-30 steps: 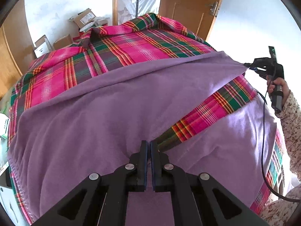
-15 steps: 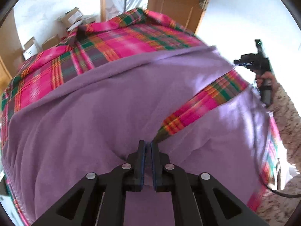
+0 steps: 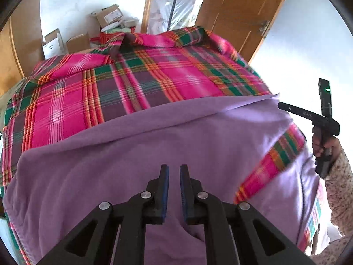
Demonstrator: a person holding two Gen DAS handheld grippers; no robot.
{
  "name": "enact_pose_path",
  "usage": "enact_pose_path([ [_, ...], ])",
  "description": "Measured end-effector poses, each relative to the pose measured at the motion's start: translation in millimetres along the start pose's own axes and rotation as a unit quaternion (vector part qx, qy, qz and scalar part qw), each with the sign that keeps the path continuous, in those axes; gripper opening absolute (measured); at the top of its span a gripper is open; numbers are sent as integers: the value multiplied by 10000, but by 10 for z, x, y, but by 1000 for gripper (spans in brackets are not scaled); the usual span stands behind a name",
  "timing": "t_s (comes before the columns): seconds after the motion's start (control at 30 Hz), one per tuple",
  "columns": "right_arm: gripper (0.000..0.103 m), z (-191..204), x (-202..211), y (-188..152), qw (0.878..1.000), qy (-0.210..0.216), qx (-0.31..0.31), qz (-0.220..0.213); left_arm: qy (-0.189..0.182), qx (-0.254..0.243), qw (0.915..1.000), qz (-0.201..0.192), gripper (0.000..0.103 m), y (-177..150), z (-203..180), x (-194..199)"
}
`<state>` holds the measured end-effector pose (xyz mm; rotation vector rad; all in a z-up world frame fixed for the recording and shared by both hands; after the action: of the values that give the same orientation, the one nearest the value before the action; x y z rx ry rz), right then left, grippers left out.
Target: Fold clothes
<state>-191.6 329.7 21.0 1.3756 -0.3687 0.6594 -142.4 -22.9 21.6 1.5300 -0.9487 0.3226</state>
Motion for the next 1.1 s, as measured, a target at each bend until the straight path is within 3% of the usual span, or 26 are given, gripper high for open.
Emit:
enact_pose_path([
  [0.3,14,278,-440,100,9978,11,598,299,156,469,9987,148,10,134,354,-377],
  [0.47,13,311,-633,186,9977,-78,621,257,296,506,9983,-12,10,272,451,-459],
  [0.63,14,340,-821,300,9977,-163,624,201,168,646,9977,-98,10,393,546,-535],
  [0.77,14,334,-918,375,9978,-186,600,189,362,752,9963,-198,9,471,609,-650],
  [1.1,15,284,-1028,496,9985,-157,465,240,275,1096,9931,-319,9,557,710,-720],
])
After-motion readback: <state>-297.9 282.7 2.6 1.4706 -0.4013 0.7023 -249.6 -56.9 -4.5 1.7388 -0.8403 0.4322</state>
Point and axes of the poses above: each gripper's, at about its wrist camera, not at the fingertips, and x roughly against the way its jaws point, z to its left, y to its top, the point moved 1 cm from there along -x, roughly the way its jaws point, and after that the axes turned 15 degrees about -z, right-handed, at the moved point
